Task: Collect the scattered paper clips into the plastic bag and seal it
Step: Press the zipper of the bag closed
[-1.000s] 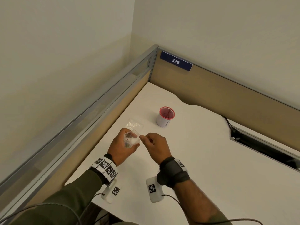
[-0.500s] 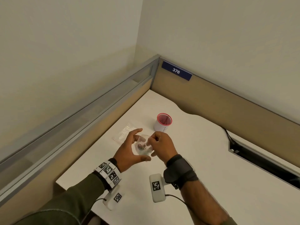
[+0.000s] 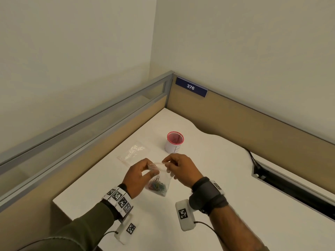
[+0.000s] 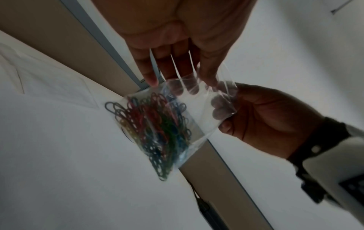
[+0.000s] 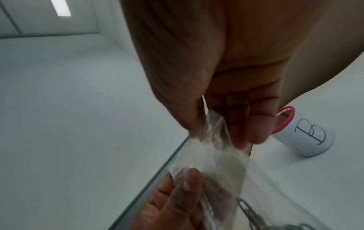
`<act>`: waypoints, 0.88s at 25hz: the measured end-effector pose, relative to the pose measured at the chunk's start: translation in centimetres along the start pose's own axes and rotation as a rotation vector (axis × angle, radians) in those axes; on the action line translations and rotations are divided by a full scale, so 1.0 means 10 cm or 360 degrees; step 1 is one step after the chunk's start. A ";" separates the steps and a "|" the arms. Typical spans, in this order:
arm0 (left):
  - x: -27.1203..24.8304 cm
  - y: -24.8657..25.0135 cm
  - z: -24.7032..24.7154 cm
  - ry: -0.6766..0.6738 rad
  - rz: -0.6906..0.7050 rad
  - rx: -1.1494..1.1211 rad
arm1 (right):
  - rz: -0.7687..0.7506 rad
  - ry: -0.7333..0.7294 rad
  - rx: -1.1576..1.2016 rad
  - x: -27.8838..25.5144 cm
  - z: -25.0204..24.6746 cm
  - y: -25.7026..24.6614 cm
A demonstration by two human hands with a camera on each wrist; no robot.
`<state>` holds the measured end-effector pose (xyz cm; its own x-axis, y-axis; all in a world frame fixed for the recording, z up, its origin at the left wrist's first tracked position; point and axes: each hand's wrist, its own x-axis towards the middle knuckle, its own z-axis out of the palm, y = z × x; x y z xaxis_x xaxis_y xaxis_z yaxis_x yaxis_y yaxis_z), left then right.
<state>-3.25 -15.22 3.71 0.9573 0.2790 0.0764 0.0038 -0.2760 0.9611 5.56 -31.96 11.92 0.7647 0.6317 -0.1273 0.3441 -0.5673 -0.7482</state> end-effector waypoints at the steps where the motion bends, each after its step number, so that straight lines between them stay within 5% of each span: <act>1: 0.02 0.03 -0.01 0.0030 -0.0014 -0.0031 | -0.0013 0.0052 0.0120 -0.01 -0.04 0.02; 7: 0.18 0.14 -0.19 0.0157 0.0006 -0.0106 | -0.0079 0.0121 0.0196 0.01 -0.06 0.15; 13: 0.21 0.17 -0.37 0.0186 0.0011 -0.0232 | -0.0064 0.0403 0.0725 0.14 0.06 0.03; 22: 0.22 0.21 -0.36 0.0247 0.0106 -0.0486 | -0.0059 0.0297 0.1179 0.11 0.03 0.00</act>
<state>-2.16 -11.90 6.83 0.8971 0.4125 0.1583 -0.1661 -0.0171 0.9860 6.25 -31.15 11.57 0.8618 0.5064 -0.0306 -0.0336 -0.0033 -0.9994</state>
